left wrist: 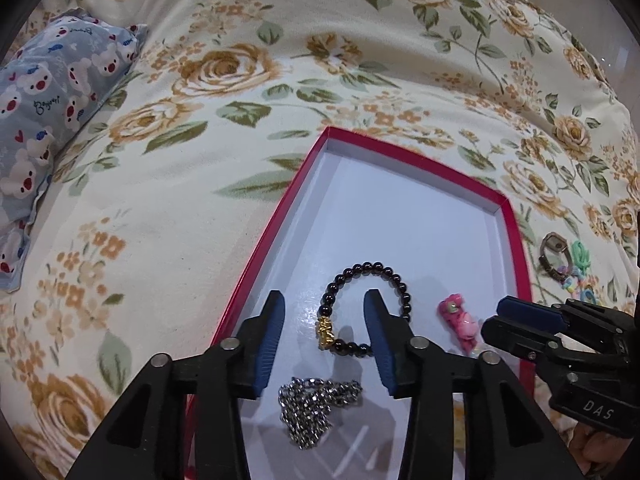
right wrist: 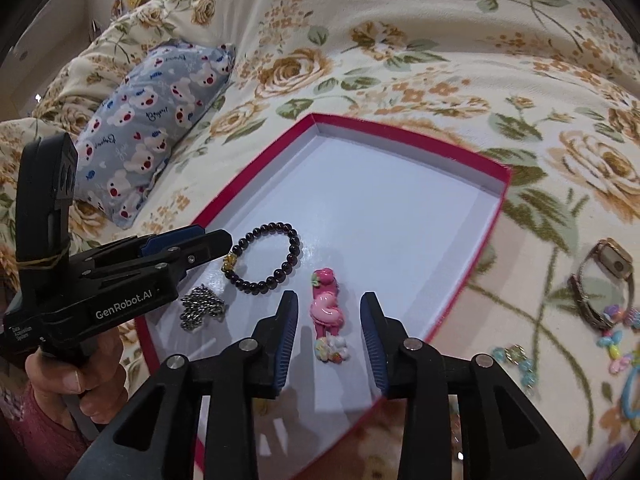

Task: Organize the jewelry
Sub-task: 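Move both tools back toward the wristwatch and green hair tie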

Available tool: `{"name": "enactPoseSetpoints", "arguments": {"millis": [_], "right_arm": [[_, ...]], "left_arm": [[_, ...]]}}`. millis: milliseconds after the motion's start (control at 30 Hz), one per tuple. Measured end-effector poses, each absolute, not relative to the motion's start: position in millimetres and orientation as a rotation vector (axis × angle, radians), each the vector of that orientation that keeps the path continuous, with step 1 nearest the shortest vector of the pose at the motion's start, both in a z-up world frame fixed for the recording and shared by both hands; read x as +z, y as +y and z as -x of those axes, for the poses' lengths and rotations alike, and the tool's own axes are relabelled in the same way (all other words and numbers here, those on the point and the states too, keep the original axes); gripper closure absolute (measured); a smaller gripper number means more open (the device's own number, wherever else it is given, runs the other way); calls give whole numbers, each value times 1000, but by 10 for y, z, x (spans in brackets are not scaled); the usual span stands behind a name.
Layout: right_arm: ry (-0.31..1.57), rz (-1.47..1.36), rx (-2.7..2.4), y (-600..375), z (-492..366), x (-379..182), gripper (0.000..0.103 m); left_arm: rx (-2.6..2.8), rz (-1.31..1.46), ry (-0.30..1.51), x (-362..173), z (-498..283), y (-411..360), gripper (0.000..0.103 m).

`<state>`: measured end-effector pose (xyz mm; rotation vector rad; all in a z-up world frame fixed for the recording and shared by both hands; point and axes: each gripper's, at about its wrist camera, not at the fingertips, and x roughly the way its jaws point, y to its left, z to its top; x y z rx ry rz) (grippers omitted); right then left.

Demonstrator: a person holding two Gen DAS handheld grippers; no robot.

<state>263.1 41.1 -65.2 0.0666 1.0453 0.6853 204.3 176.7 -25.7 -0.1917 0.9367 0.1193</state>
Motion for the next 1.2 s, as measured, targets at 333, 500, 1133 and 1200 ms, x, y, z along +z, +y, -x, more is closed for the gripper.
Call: {"name": "enactPoseSetpoints", "arguments": {"millis": [333,500,1133,1200], "right_arm": [[1016,-135,609,-156,-2431,-473,63],[1007,-162,554,-463,-2349,-436,63],[993,-229,388,-1369,-2203,-460,63],[989,-235,376,-1429,-2212,-461,63]], "left_arm": [[105,218,916,-99,-1779,1628,56],[79,218,918,-50,-1704,1491,55],[-58,115,941,47,-1812,816,53],[-62,101,943,49,-1850,757,53]]}}
